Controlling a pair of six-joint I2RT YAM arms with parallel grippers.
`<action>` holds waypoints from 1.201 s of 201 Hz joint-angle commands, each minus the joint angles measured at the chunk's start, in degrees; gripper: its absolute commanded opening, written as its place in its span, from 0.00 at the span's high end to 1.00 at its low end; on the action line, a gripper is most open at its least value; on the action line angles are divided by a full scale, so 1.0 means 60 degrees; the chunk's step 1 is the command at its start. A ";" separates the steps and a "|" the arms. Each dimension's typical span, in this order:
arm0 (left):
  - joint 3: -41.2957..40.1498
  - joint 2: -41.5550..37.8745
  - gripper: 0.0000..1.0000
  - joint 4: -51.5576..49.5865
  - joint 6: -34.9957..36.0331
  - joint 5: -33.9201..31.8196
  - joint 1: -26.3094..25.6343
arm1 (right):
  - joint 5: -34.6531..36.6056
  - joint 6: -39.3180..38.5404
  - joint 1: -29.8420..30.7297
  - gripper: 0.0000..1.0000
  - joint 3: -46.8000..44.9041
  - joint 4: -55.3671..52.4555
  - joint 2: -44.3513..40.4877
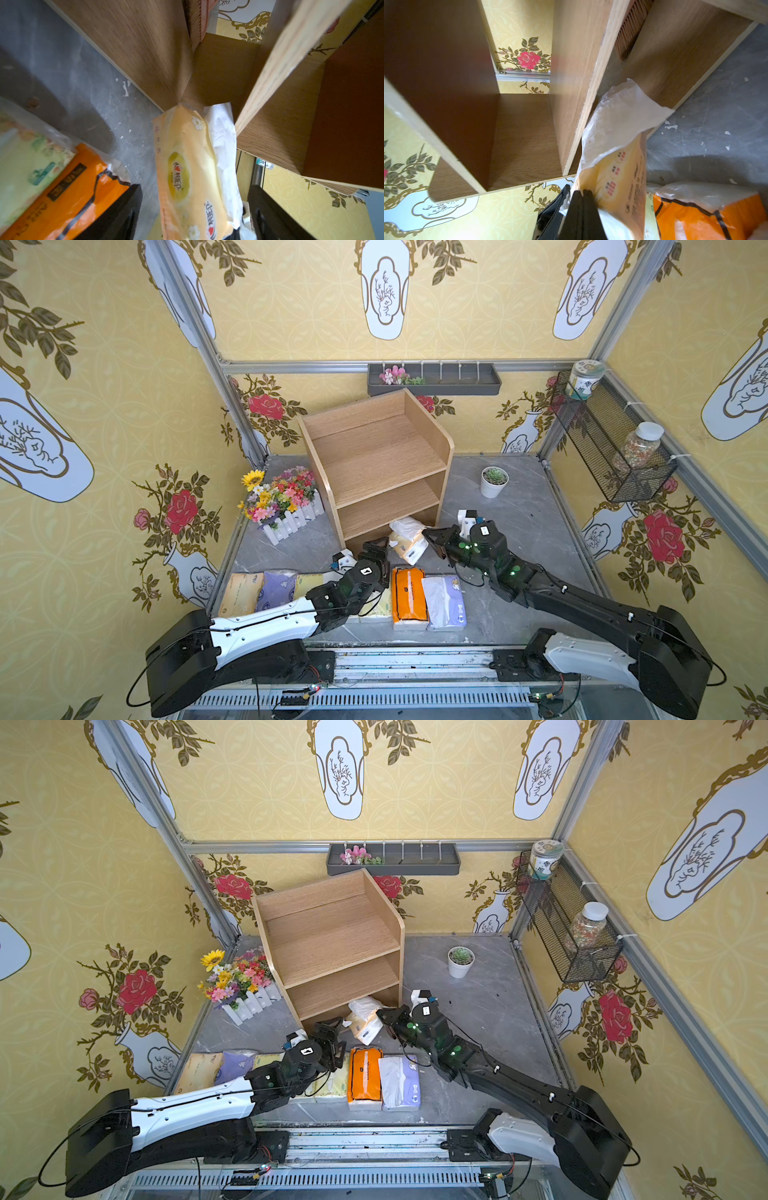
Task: Remove the tissue boxes from the shelf
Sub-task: Pick up a box of tissues from the shelf.
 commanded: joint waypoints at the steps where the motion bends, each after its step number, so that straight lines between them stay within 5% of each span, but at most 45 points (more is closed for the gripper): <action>1: 0.0092 0.0271 0.07 0.1343 -0.0106 0.0517 -0.0037 | 0.0055 0.0122 -0.0073 1.00 -0.0029 -0.0177 -0.0574; 106: 0.0748 0.2271 0.01 0.4105 -0.1263 0.0380 -0.0716 | -0.0030 0.0626 -0.0168 1.00 -0.0224 -0.0602 -0.2311; 134: 0.0906 0.2802 0.19 0.4892 -0.1319 -0.0107 -0.0959 | 0.0022 0.0640 -0.0193 1.00 -0.0329 -0.0922 -0.2760; 241: 0.1436 0.2954 0.60 0.4838 -0.0490 -0.1371 -0.1263 | 0.0839 0.0178 -0.0183 1.00 -0.0402 -0.2817 -0.4093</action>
